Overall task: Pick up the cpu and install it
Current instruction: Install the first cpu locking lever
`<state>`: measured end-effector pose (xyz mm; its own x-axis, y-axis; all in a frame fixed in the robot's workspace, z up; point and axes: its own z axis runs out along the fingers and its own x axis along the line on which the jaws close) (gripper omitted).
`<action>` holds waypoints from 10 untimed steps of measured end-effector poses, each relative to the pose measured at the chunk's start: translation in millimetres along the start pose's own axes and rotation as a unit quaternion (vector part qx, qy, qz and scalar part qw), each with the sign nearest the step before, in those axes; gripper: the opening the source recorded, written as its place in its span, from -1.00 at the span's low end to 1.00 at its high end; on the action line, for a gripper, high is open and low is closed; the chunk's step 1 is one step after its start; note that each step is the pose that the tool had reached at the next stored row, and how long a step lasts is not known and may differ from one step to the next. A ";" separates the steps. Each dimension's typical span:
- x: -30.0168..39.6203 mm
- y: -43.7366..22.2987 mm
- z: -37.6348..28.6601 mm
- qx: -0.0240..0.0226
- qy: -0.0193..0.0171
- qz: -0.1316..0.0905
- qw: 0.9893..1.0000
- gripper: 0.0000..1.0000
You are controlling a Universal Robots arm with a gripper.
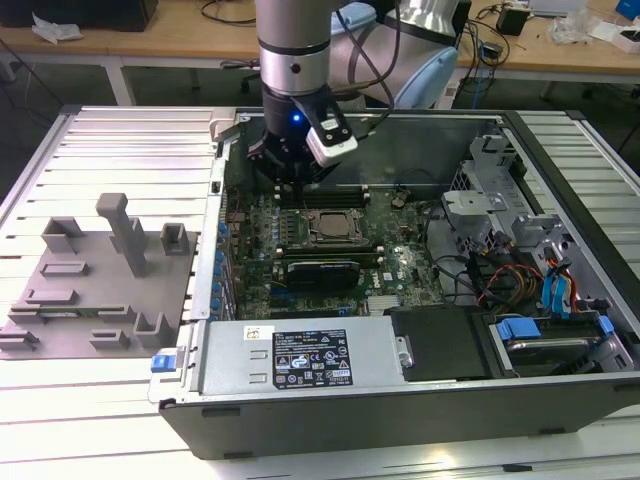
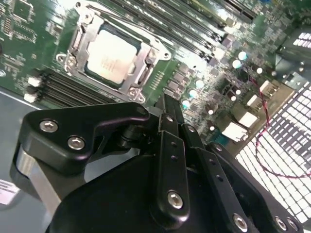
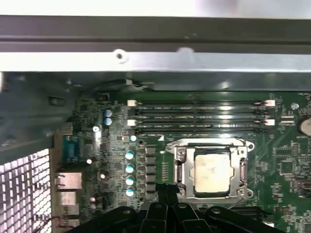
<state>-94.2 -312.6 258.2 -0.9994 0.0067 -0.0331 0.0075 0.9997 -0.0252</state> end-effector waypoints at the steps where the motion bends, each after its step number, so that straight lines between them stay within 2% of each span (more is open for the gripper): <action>1: 1.9 0.0 0.0 -0.002 0.000 0.000 1.000 -0.79; 3: 6.0 0.0 0.0 -0.010 0.000 0.000 1.000 -0.79; 5: 8.3 -0.1 0.0 -0.021 0.000 0.001 1.000 -0.79; 7: 9.8 -0.1 -0.1 -0.036 0.000 0.001 0.999 -0.79; 8: 10.5 -0.1 -0.1 -0.046 0.000 0.002 0.999 -0.79; 10: 11.1 -0.1 -0.1 -0.063 0.000 0.002 0.998 -0.79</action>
<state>-105.2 -312.6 257.9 -0.9994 0.0108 -0.0323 0.0075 0.9949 0.1002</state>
